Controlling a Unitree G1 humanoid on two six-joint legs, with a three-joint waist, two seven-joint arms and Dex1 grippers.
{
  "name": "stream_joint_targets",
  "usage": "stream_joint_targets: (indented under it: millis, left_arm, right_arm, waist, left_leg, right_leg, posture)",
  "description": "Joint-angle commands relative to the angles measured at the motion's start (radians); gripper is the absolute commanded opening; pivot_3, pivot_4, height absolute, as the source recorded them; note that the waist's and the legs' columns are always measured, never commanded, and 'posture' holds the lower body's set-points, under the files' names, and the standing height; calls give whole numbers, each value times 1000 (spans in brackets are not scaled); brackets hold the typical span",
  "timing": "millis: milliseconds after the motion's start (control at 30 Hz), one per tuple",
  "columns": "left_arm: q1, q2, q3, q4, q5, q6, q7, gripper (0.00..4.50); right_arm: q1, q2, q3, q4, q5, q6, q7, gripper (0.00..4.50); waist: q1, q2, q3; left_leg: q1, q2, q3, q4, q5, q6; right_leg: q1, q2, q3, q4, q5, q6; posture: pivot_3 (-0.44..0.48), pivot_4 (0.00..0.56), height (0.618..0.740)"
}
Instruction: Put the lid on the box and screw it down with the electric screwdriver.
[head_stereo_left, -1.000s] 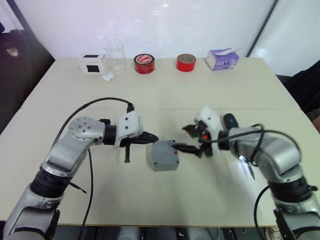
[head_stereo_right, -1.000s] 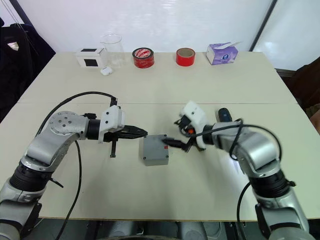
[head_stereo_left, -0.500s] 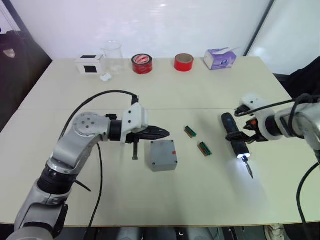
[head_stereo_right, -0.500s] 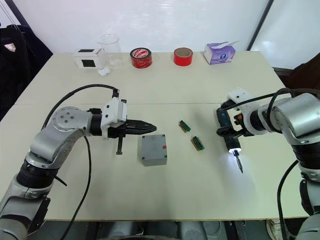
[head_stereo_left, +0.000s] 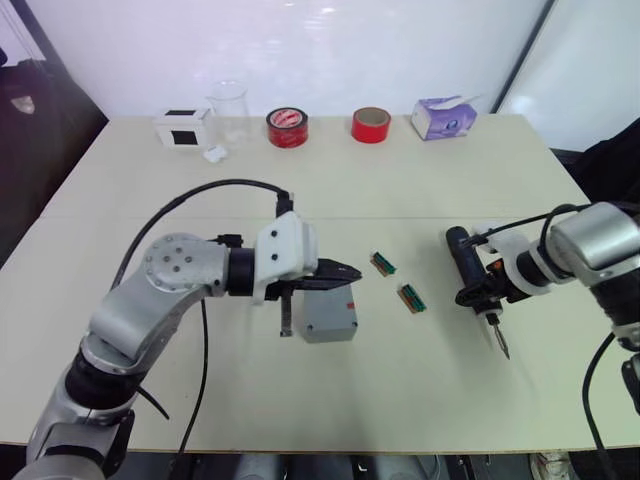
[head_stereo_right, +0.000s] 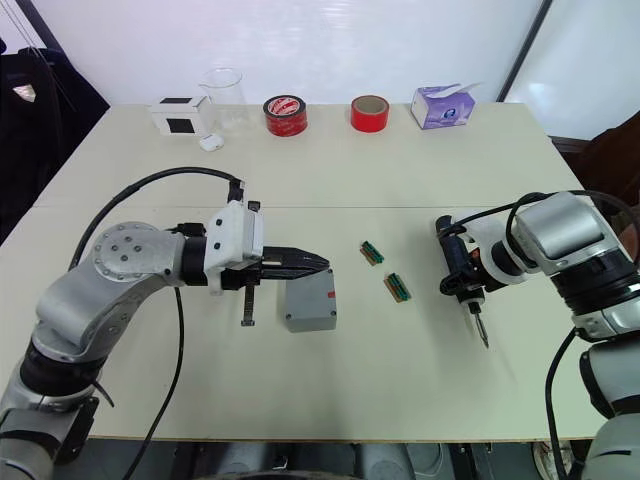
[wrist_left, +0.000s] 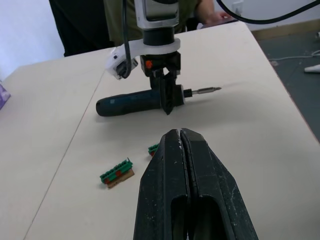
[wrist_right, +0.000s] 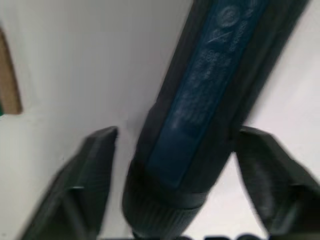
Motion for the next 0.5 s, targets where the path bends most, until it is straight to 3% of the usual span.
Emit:
stream_joint_targets:
  millis: [33,67,300,400,500]
  left_arm:
    - [-38,-9,-6,13,3,-5,18,0]
    - [-43,-13,-12,21,8,-6,21,0]
    - [-3,59,-30,152,83,-106,-50,0]
    - [39,95,-32,207,107,-173,-100,0]
    - [55,103,-37,258,123,-220,-135,0]
  right_arm:
    - [-22,12,23,27,-32,-37,25,2107]
    - [-23,13,25,35,-39,-42,29,1824]
    - [-90,-24,-59,-3,-37,-32,51,1816]
    - [-89,50,-330,-155,98,-84,77,1816]
    - [-43,238,-649,-314,214,-170,-2,1816]
  waist:
    - [0,0,0]
    - [0,0,0]
    - [-2,1,1]
    - [-4,7,6]
    - [-8,7,7]
  left_leg:
    - [0,0,0,0,0,0]
    - [0,0,0,0,0,0]
    - [0,-1,0,0,0,0]
    - [0,-1,1,-1,0,0]
    - [-1,1,2,-1,0,0]
  right_leg:
    - [0,0,0,0,0,0]
    - [0,0,0,0,0,0]
    - [0,1,0,0,0,0]
    - [-2,1,0,0,0,0]
    - [-4,3,2,1,0,0]
  posture:
    - [0,150,739]
    - [0,150,739]
    - [0,150,739]
    - [0,150,739]
    - [0,150,739]
